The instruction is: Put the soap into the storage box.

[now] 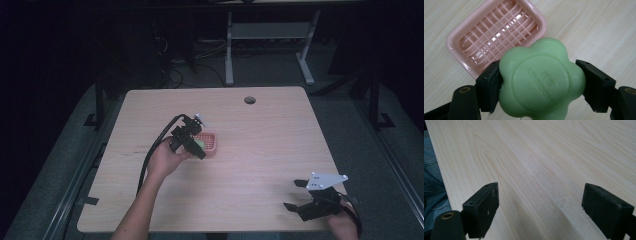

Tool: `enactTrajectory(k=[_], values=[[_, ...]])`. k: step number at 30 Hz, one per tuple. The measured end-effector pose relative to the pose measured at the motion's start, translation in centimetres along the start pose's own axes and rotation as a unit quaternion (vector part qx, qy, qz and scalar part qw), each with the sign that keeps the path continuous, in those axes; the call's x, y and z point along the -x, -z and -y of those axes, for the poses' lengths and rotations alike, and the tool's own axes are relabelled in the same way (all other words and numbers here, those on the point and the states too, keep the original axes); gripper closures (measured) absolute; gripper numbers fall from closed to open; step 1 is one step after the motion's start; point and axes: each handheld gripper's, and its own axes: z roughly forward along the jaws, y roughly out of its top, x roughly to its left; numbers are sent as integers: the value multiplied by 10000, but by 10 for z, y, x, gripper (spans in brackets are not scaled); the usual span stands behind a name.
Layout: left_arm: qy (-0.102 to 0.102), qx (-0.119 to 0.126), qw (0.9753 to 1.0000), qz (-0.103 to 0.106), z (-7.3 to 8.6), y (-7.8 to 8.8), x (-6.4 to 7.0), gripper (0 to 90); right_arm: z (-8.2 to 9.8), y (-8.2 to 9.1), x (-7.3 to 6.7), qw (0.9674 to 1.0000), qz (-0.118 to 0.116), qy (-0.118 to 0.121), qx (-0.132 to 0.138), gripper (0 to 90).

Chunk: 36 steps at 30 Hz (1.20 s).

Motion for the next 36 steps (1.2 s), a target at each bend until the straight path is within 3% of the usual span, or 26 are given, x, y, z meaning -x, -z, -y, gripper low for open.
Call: enactTrajectory(k=[14,23,31,36], values=[[215,57,9998,-17,-11,0,-13,263,0,1,0,10000,-1,4,7,138],[216,79,9997,-104,-23,0,-15,263,0,2,0,9999,-38,41,93,138],[199,-74,9997,-135,-32,-5,-19,264,0,3,0,9999,-38,44,108,138],[390,-30,9992,-106,-34,-11,-25,263,0,3,0,9999,-34,18,110,138]])
